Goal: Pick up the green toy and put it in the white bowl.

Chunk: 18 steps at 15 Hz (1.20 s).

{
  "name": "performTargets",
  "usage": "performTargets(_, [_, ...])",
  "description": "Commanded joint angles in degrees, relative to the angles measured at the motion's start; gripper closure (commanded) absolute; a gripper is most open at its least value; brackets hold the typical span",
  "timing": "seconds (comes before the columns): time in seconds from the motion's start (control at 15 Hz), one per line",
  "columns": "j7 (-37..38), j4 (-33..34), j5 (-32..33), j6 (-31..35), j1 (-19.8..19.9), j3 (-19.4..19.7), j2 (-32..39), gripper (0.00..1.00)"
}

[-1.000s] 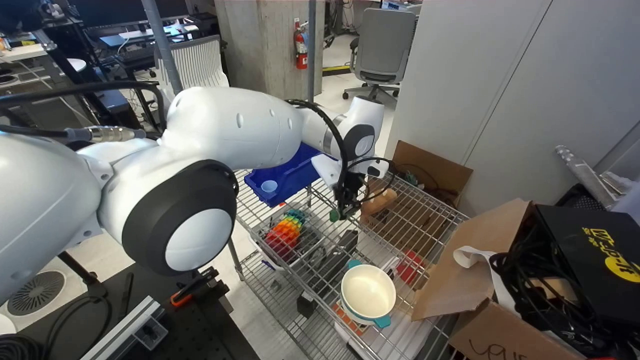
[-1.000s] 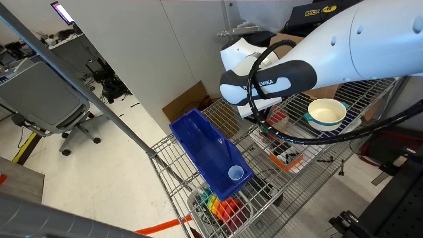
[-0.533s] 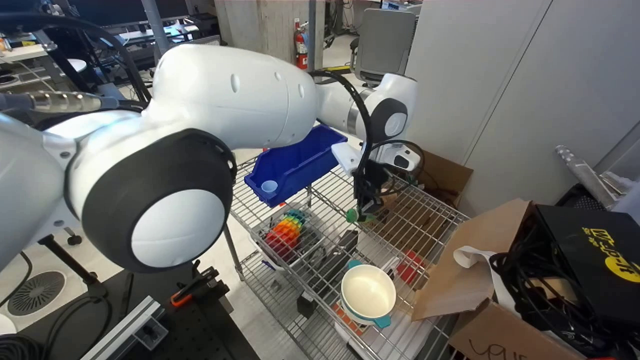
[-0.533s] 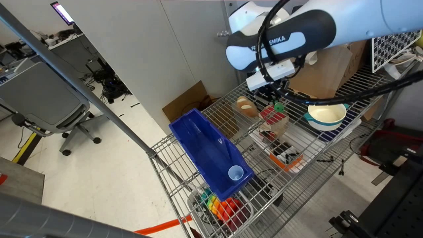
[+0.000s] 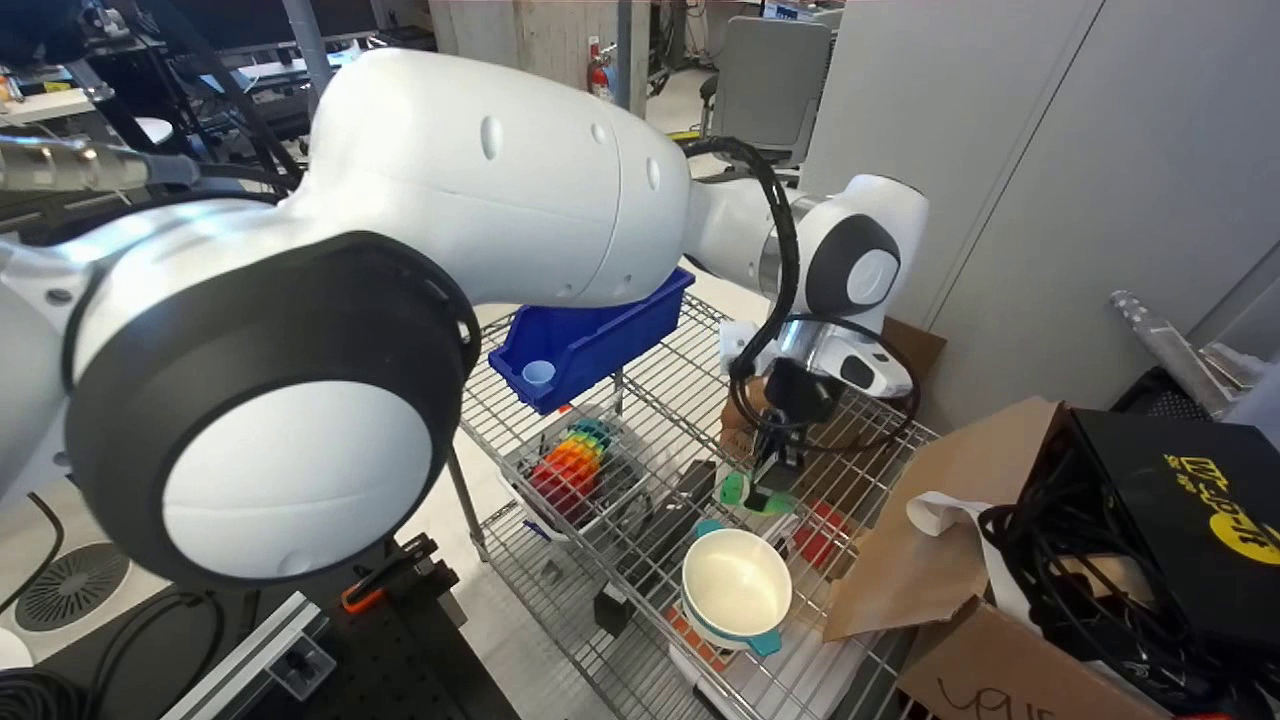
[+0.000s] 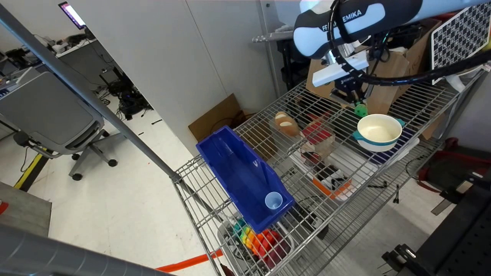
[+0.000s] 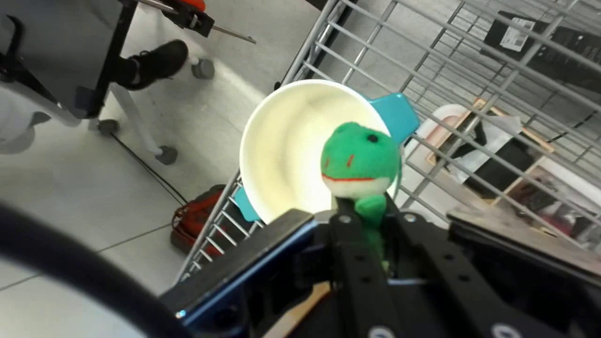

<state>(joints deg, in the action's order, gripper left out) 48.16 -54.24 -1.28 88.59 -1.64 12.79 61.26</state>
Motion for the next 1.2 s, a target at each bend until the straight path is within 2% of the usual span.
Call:
performTargets(0.0, [8.4,-0.4,-1.2,-2.4,0.8,1.5,2.2,0.97])
performTargets(0.07, [10.8,0.0,-1.6,-3.3,1.2,1.5,3.0,0.97])
performTargets(0.13, [13.4,1.0,-1.1,-4.5,2.7,0.0,4.2,0.97])
performTargets(0.4, [22.9,3.7,-1.9,-9.0,4.9,-0.1,8.8,0.97])
performTargets(0.6, [23.4,5.3,-2.2,-9.5,6.2,-1.6,10.3,0.97])
performTargets(0.67, [22.3,4.8,-2.7,-8.7,5.6,-1.2,10.1,0.63])
performTargets(0.73, [21.8,5.0,-2.9,-8.5,5.7,-1.6,10.1,0.62])
performTargets(1.13, [19.4,2.7,-1.7,-7.1,3.4,-2.1,6.4,0.19])
